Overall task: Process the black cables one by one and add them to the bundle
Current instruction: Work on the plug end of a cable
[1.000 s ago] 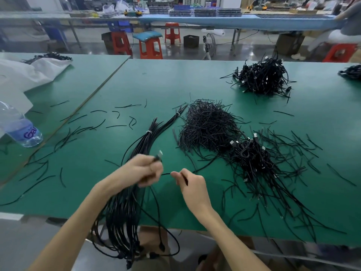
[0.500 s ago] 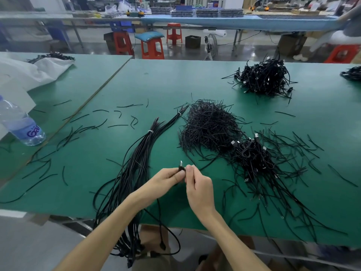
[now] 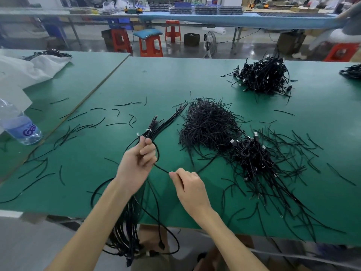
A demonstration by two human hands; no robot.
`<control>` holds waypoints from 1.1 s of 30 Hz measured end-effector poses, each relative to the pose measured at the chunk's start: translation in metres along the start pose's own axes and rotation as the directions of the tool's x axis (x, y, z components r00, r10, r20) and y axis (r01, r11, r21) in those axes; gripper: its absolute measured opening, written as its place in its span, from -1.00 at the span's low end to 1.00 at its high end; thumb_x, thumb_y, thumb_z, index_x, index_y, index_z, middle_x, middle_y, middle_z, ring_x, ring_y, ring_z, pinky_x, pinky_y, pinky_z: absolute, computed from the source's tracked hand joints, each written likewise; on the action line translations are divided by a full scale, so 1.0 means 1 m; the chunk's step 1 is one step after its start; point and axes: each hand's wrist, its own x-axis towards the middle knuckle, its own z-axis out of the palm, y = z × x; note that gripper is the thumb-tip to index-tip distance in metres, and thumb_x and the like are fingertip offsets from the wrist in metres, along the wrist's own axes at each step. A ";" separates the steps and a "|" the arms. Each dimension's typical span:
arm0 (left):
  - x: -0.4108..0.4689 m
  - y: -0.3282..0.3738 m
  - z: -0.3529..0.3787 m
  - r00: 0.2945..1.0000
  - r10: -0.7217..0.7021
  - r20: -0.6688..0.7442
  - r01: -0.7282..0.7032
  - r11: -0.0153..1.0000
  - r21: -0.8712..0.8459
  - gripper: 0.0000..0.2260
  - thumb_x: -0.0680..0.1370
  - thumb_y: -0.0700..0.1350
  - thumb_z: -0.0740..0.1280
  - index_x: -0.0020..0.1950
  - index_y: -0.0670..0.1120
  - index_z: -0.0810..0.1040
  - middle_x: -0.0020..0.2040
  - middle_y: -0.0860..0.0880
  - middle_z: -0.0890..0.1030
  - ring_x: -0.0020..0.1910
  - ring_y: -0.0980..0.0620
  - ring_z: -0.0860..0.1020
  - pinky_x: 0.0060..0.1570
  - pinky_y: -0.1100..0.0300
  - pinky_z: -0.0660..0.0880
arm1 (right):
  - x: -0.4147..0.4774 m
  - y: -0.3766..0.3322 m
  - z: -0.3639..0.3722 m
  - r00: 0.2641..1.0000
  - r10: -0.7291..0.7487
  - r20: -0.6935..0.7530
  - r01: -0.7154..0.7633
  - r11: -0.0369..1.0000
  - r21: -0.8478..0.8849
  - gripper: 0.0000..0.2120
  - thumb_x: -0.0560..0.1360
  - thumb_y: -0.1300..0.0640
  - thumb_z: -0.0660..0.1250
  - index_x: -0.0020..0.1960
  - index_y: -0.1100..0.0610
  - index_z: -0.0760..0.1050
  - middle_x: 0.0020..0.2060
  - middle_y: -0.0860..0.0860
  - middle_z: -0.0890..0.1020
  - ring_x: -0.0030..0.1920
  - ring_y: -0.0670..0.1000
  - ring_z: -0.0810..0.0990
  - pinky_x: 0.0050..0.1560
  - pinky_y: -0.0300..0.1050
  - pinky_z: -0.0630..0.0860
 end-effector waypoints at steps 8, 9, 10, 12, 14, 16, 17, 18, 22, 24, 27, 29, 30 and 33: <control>-0.027 -0.008 -0.008 0.911 -0.389 0.137 -0.127 0.050 0.991 -0.72 0.69 -0.10 0.24 -0.17 -0.08 0.62 -0.36 0.08 0.66 -0.40 0.14 0.61 -0.28 0.34 0.47 | 0.002 0.006 0.002 0.990 0.132 0.042 -0.133 0.991 0.018 -0.63 0.64 -0.20 0.15 -0.22 0.00 0.37 -0.34 -0.07 0.50 -0.19 -0.01 0.38 -0.16 -0.08 0.35; -0.026 -0.015 -0.008 0.938 -0.328 0.115 -0.128 -0.017 0.992 -0.72 0.69 -0.12 0.25 -0.18 -0.05 0.61 -0.35 0.16 0.67 -0.38 0.21 0.61 -0.28 0.39 0.45 | 0.002 0.005 0.002 0.990 0.137 0.036 -0.138 0.990 0.030 -0.63 0.65 -0.17 0.16 -0.24 0.01 0.36 -0.35 -0.07 0.50 -0.21 -0.01 0.38 -0.17 -0.08 0.35; -0.025 -0.021 -0.009 0.964 -0.239 0.115 -0.132 -0.055 0.990 -0.74 0.69 -0.13 0.26 -0.17 -0.02 0.61 -0.34 0.21 0.66 -0.39 0.24 0.57 -0.30 0.40 0.43 | 0.002 0.004 0.001 0.989 0.148 0.005 -0.148 0.987 0.063 -0.62 0.66 -0.14 0.17 -0.27 0.01 0.35 -0.39 -0.09 0.47 -0.26 -0.05 0.37 -0.18 -0.09 0.35; -0.021 -0.031 -0.011 0.980 -0.093 0.173 -0.180 -0.074 0.981 -0.82 0.69 -0.14 0.29 -0.07 -0.04 0.62 -0.26 0.21 0.65 -0.36 0.21 0.54 -0.30 0.32 0.43 | 0.002 0.003 -0.003 0.976 0.189 -0.109 -0.170 0.972 0.163 -0.59 0.68 -0.08 0.19 -0.32 0.00 0.30 -0.47 -0.13 0.37 -0.38 -0.07 0.31 -0.18 -0.16 0.32; -0.019 -0.040 -0.008 0.970 -0.074 0.232 -0.239 -0.106 0.965 -0.85 0.68 -0.14 0.30 -0.07 0.01 0.56 -0.21 0.24 0.59 -0.30 0.25 0.54 -0.25 0.30 0.42 | 0.001 0.003 -0.006 0.964 0.199 -0.175 -0.166 0.968 0.188 -0.59 0.69 -0.04 0.18 -0.33 0.01 0.29 -0.49 -0.13 0.34 -0.40 -0.05 0.30 -0.15 -0.20 0.30; -0.017 -0.048 -0.004 0.969 -0.125 0.214 -0.229 -0.113 0.967 -0.83 0.69 -0.12 0.28 -0.09 0.04 0.51 -0.17 0.19 0.61 -0.24 0.17 0.57 -0.19 0.17 0.46 | 0.000 0.002 -0.007 0.968 0.167 -0.187 -0.140 0.979 0.150 -0.61 0.70 -0.01 0.16 -0.31 -0.04 0.28 -0.47 -0.16 0.36 -0.37 -0.09 0.34 -0.19 -0.20 0.25; -0.015 -0.050 -0.003 0.972 -0.156 0.178 -0.193 -0.086 0.977 -0.84 0.70 -0.10 0.27 -0.07 0.00 0.54 -0.14 0.09 0.65 -0.19 0.05 0.60 -0.16 0.07 0.49 | -0.001 0.001 -0.007 0.968 0.159 -0.192 -0.130 0.979 0.154 -0.61 0.70 0.01 0.16 -0.31 -0.07 0.25 -0.46 -0.17 0.36 -0.36 -0.10 0.35 -0.20 -0.20 0.23; -0.013 -0.050 -0.001 0.971 -0.189 0.146 -0.159 -0.055 0.986 -0.83 0.71 -0.07 0.25 -0.01 -0.06 0.58 -0.09 -0.01 0.69 -0.12 -0.06 0.61 -0.10 -0.02 0.52 | 0.000 0.000 -0.008 0.967 0.161 -0.200 -0.128 0.977 0.169 -0.61 0.70 0.01 0.14 -0.31 -0.09 0.23 -0.46 -0.18 0.36 -0.36 -0.10 0.36 -0.19 -0.20 0.23; -0.013 -0.049 0.001 0.972 -0.178 0.154 -0.143 0.074 0.987 -0.78 0.72 -0.04 0.22 0.13 -0.06 0.64 0.01 0.03 0.71 0.05 0.00 0.63 0.10 0.13 0.51 | -0.001 0.001 -0.008 0.969 0.148 -0.197 -0.114 0.978 0.176 -0.65 0.70 0.00 0.10 -0.27 -0.10 0.26 -0.43 -0.17 0.38 -0.38 -0.07 0.36 -0.25 -0.18 0.25; -0.014 -0.051 0.001 0.977 -0.161 0.140 -0.100 0.233 0.967 -0.78 0.73 -0.05 0.19 0.07 0.00 0.63 -0.07 0.22 0.69 -0.03 0.25 0.62 0.01 0.33 0.51 | -0.002 0.001 -0.006 0.980 0.107 -0.165 -0.083 0.985 0.149 -0.69 0.71 0.04 0.10 -0.20 0.00 0.37 -0.37 -0.14 0.45 -0.34 -0.08 0.42 -0.28 -0.12 0.35; -0.015 -0.056 -0.005 0.980 -0.173 0.093 0.011 0.521 0.853 -0.75 0.73 0.00 0.16 0.14 0.03 0.63 -0.03 0.30 0.68 0.01 0.33 0.59 0.07 0.42 0.44 | -0.003 0.000 -0.004 0.990 0.048 -0.133 -0.034 0.994 0.105 -0.70 0.73 0.06 0.08 -0.07 0.12 0.49 -0.26 -0.06 0.54 -0.24 -0.02 0.51 -0.18 -0.02 0.50; -0.015 -0.062 -0.009 0.978 -0.185 0.096 0.071 0.731 0.679 -0.67 0.73 0.03 0.13 0.39 -0.04 0.56 0.31 0.12 0.63 0.33 0.18 0.55 0.32 0.26 0.43 | -0.003 -0.003 -0.004 0.993 -0.001 -0.119 0.011 0.997 0.080 -0.71 0.73 0.07 0.08 -0.01 0.13 0.51 -0.21 -0.04 0.56 -0.19 -0.01 0.52 -0.13 -0.03 0.51; -0.014 -0.065 -0.010 0.980 -0.172 0.097 0.087 0.815 0.572 -0.63 0.74 0.03 0.12 0.45 -0.08 0.51 0.38 0.03 0.59 0.39 0.10 0.52 0.36 0.20 0.45 | -0.004 -0.005 -0.004 0.994 -0.029 -0.108 0.035 0.998 0.054 -0.71 0.73 0.07 0.08 -0.02 0.14 0.51 -0.21 -0.03 0.57 -0.19 0.00 0.51 -0.14 -0.02 0.51; -0.007 -0.062 -0.006 0.996 -0.087 0.036 0.077 0.972 0.223 -0.58 0.71 0.00 0.12 0.46 -0.21 0.45 0.39 -0.13 0.58 0.38 -0.03 0.55 0.23 0.19 0.56 | -0.006 -0.010 -0.003 0.994 -0.078 -0.075 0.077 0.997 -0.020 -0.66 0.72 0.06 0.07 -0.07 0.17 0.51 -0.27 0.01 0.55 -0.25 0.04 0.47 -0.18 0.03 0.49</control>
